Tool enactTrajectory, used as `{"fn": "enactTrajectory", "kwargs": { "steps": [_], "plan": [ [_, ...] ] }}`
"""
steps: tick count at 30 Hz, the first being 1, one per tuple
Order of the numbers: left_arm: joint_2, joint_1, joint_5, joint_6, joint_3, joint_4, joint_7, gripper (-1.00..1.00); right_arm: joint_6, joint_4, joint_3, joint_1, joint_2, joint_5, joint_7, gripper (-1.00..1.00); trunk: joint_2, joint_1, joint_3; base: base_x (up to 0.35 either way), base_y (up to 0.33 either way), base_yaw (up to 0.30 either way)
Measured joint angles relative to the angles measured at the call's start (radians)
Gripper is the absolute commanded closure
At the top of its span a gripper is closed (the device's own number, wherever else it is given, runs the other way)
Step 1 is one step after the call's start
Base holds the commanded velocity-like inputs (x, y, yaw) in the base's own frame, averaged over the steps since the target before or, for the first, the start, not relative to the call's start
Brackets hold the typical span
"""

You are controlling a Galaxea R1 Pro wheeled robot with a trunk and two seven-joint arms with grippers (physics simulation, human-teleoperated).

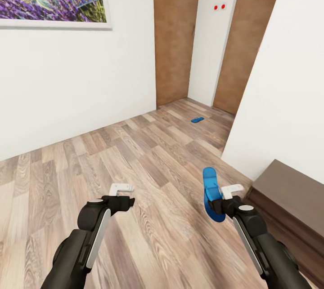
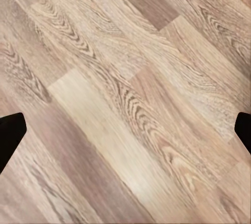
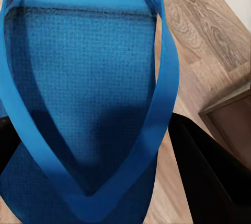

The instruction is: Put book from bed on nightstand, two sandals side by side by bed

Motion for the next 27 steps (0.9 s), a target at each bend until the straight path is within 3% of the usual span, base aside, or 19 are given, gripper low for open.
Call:
{"fn": "enactTrajectory", "kwargs": {
  "steps": [16,27],
  "plan": [
    [0.000,0.001,0.000,0.000,0.000,0.000,0.000,-1.00,-0.004,0.000,0.000,0.000,0.001,0.003,0.000,1.00,0.000,0.000,0.000,0.303,0.201,-0.008],
    [0.000,0.000,0.000,0.000,0.000,0.000,0.000,-1.00,-0.005,0.000,0.000,0.000,0.001,0.001,0.000,1.00,0.000,0.000,0.000,0.302,0.201,-0.248]
  ]
}}
